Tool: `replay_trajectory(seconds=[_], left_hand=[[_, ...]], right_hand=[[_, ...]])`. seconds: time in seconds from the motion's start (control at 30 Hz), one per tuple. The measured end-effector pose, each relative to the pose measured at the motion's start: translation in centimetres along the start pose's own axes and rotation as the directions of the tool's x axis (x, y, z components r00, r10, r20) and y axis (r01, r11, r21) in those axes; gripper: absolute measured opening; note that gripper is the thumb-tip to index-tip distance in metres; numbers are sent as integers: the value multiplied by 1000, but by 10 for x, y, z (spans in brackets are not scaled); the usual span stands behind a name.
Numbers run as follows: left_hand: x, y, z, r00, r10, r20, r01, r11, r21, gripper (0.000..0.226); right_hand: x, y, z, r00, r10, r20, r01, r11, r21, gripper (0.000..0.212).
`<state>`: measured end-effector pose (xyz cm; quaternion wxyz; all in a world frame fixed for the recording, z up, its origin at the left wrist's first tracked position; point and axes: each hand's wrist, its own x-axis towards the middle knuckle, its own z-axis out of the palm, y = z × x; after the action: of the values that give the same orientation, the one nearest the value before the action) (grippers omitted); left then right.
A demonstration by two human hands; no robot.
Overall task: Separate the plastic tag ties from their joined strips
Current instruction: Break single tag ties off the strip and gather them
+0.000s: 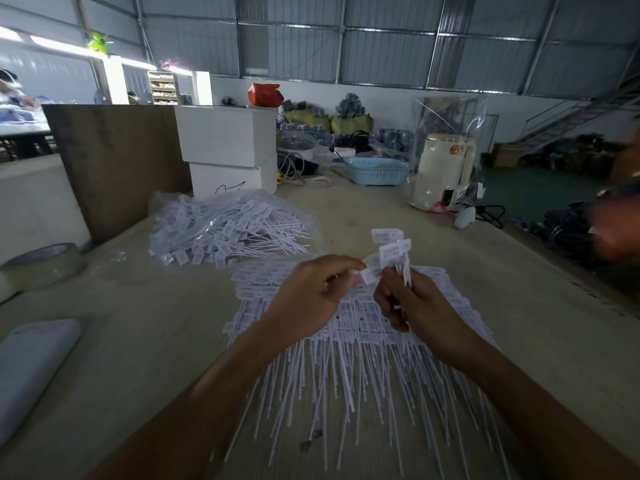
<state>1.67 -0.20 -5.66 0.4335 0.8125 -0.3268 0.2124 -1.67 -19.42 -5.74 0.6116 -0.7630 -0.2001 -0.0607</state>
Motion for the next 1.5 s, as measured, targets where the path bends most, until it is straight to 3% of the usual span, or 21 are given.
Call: replay_trajectory(seconds=[0.13, 0.47, 0.63, 0.87, 1.0, 1.27, 1.5], left_hand=[[1, 6, -1, 1000, 11, 4, -12, 999, 47, 26], [-1, 9, -1, 994, -25, 110, 30, 998, -51, 42], [-1, 12, -3, 998, 18, 53, -13, 995, -101, 44], [0, 9, -1, 999, 47, -12, -49, 984, -170, 35], [1, 8, 1, 996, 64, -54, -72, 985, -157, 36], [-3, 7, 1, 995, 97, -34, -94, 991, 96, 40], [-4, 6, 2, 974, 189, -125, -145, 944, 295, 28]], right_hand=[[0, 0, -1, 999, 0, -43, 1, 1000, 22, 42], [4, 7, -2, 991, 4, -132, -1, 1000, 26, 26], [4, 5, -5, 989, 64, -131, -27, 963, 269, 22], [3, 3, -2, 992, 47, -115, -40, 997, 67, 38], [2, 3, -3, 991, 56, -123, -46, 996, 82, 34], [5, -1, -9, 968, 90, -234, -44, 980, 194, 34], [4, 2, -5, 979, 83, -186, -45, 979, 201, 33]])
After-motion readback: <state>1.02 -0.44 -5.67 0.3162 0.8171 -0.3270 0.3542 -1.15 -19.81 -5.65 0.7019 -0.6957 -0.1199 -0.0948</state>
